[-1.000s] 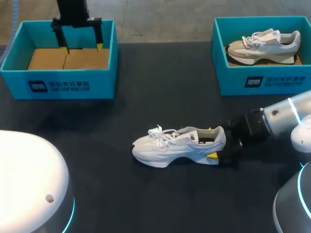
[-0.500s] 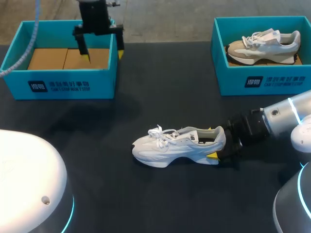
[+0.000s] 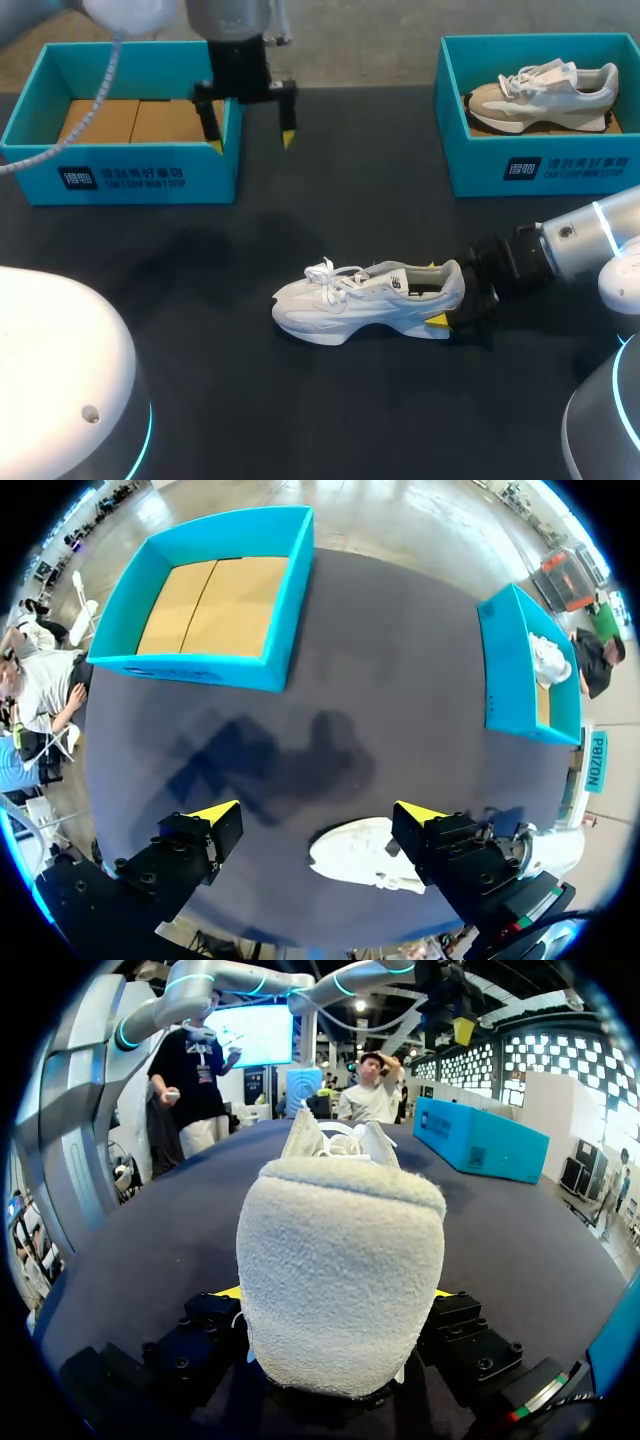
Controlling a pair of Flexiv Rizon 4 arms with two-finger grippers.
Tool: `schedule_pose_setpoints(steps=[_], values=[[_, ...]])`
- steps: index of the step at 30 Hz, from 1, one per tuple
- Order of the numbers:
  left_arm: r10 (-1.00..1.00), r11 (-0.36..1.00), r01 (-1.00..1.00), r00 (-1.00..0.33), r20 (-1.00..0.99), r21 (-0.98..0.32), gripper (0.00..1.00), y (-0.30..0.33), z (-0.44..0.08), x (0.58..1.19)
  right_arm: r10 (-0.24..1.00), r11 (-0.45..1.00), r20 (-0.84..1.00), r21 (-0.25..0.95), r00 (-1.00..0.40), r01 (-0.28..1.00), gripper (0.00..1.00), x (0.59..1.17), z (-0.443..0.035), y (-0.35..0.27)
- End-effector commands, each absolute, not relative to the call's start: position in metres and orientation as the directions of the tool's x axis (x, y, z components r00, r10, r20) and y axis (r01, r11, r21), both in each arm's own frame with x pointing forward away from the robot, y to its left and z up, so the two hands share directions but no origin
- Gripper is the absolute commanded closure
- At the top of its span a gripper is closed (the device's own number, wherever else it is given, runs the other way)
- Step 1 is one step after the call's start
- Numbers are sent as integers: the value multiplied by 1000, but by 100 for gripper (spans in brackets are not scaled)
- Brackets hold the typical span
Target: Take the shoe out of the shoebox, open the shoe tongue, remove and reinsert the insole, then place the shoe into the shoebox
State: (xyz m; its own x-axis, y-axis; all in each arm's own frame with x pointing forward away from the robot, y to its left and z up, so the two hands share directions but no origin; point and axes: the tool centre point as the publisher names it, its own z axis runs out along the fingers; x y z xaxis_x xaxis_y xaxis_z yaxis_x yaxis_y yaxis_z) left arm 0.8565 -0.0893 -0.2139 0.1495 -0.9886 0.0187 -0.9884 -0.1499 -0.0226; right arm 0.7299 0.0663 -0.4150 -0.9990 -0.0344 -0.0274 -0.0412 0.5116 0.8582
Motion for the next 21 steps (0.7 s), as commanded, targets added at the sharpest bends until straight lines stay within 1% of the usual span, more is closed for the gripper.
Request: schedule_pose_setpoints(steps=[1,8,13,21], values=[[-989,-145,-989,145,2,-24,0,-109,-221,850,-35,515,-26,856,-999,-40,100,732,-422,71],[-997,-81,-997,81,-3,-19,0,-145,-231,832,-35,515,-26,856,-999,-40,100,732,-422,71],[-1000,1,-1000,0,-17,-16,0,-172,-237,816,-35,515,-26,856,-999,-40,100,732,-422,71],[-996,90,-996,-90,-12,5,0,-198,-244,793,-35,515,-26,856,-999,-40,100,732,-422,71]])
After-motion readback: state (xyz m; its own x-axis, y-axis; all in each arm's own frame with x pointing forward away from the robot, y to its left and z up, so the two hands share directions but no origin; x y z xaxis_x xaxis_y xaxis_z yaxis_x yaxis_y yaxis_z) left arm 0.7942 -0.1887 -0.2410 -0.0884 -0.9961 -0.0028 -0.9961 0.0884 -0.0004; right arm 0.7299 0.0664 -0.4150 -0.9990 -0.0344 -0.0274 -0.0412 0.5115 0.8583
